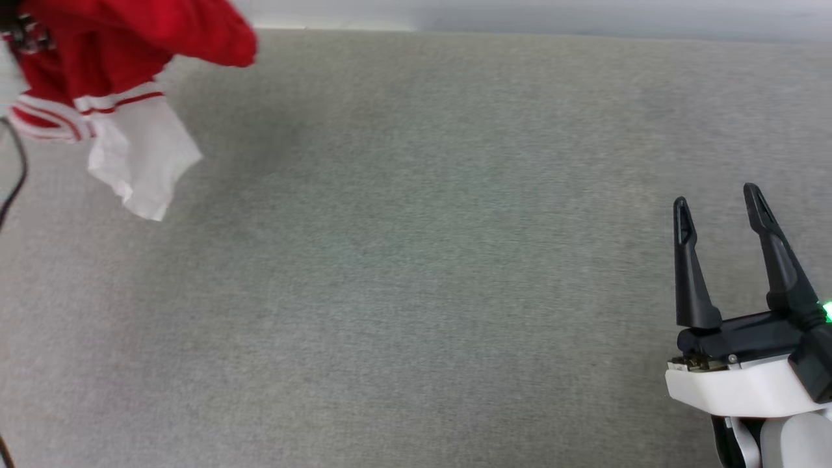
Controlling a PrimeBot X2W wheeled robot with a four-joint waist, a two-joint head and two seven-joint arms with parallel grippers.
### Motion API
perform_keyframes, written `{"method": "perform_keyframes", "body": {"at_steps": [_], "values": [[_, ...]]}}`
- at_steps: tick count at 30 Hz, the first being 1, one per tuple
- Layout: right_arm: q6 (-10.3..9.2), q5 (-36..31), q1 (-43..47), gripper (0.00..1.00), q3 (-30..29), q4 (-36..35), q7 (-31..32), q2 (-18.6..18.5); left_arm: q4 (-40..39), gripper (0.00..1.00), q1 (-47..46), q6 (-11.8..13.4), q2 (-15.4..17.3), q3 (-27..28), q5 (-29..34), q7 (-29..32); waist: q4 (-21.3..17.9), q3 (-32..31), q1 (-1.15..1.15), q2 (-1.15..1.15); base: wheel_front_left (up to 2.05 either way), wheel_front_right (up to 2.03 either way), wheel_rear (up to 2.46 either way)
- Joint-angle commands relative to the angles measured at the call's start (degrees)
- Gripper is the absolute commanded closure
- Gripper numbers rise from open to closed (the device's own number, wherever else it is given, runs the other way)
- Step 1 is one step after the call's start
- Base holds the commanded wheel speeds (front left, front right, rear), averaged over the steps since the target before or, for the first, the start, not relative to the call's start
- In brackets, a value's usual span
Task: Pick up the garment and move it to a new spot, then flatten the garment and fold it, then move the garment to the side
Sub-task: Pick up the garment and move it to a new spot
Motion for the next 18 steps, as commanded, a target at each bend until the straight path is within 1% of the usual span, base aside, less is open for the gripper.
{"method": "perform_keyframes", "body": {"at_steps": [1,6,11,18], "values": [[-0.04,0.77,0.41,0.00,-0.11,0.09,-0.11,0.17,-0.96,1.00,-1.11,0.02,-0.73,-0.51,-0.20,0.08,-2.18,-1.68,0.01,0.00,0.00,0.00,0.00],[-0.03,1.80,0.79,0.00,0.06,0.82,-0.11,0.18,-4.37,1.00,-3.32,0.02,-2.97,-3.34,1.07,0.40,-5.97,-3.09,0.01,0.00,0.00,0.00,0.00],[-0.03,2.97,1.10,0.00,-0.08,1.41,-0.11,0.18,-7.01,1.00,-4.27,0.02,-6.02,-6.53,2.04,0.18,-9.87,-4.21,0.01,0.00,0.00,0.00,0.00],[-0.03,4.15,1.38,0.00,-0.33,1.93,-0.11,0.17,-9.86,1.00,-0.93,0.02,-11.03,-11.58,2.17,-0.82,-14.42,-4.51,0.01,0.00,0.00,0.00,0.00]]}}
